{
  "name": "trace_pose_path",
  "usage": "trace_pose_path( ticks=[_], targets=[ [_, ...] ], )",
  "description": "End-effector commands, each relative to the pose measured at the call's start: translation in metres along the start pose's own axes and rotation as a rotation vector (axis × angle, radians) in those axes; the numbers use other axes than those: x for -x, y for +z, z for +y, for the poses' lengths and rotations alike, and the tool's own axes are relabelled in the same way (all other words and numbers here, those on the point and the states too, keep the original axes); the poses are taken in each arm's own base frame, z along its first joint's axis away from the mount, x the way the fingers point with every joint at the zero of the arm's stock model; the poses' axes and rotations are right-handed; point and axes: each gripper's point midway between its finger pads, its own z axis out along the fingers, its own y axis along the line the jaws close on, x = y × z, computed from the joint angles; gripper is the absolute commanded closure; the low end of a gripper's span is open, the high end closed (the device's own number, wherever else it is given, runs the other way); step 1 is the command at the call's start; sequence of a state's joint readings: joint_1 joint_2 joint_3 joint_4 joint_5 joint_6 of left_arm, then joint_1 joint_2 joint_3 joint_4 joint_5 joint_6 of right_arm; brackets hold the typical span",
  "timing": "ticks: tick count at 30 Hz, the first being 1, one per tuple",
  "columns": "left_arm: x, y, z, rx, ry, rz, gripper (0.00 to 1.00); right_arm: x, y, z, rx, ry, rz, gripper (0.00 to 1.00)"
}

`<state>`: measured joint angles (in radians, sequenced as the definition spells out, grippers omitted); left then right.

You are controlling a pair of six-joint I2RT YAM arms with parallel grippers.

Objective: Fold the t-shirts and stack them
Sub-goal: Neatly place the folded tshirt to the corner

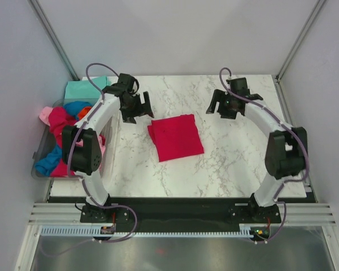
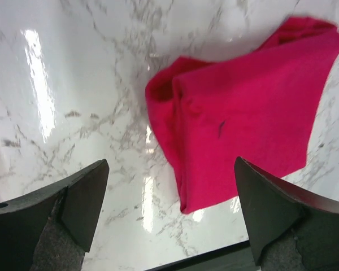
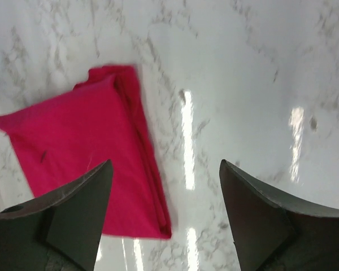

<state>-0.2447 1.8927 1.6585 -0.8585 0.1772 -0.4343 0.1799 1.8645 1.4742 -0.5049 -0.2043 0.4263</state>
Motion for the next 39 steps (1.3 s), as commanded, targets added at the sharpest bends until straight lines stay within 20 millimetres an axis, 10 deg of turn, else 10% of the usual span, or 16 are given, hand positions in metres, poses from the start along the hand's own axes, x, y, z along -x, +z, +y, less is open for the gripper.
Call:
trace_pose_path(
  ticks=[1, 11, 21, 32, 35, 39],
  targets=[
    [-0.022, 0.008, 0.004, -0.053, -0.031, -0.058, 0.0, -0.015, -0.052, 0.032, 0.152, 0.004, -0.117, 0.16],
    [-0.046, 0.05, 0.001, -0.227, -0.135, -0.172, 0.0, -0.147, -0.101, 0.052, 0.418, 0.022, -0.17, 0.02],
    [-0.058, 0.099, 0.002, -0.278, -0.218, -0.124, 0.03, -0.186, -0.098, 0.044, 0.432, 0.028, -0.142, 0.02],
    [-0.071, 0.103, 0.003, -0.31, -0.243, -0.116, 0.23, -0.213, -0.081, 0.023, 0.388, 0.054, -0.106, 0.02],
    [-0.077, 0.11, 0.001, -0.344, -0.255, -0.102, 0.38, -0.22, -0.075, 0.02, 0.393, 0.064, -0.095, 0.02],
    [-0.07, 0.109, -0.011, -0.395, -0.239, -0.126, 0.91, -0.232, -0.067, 0.009, 0.385, 0.082, -0.114, 0.02]
  ],
)
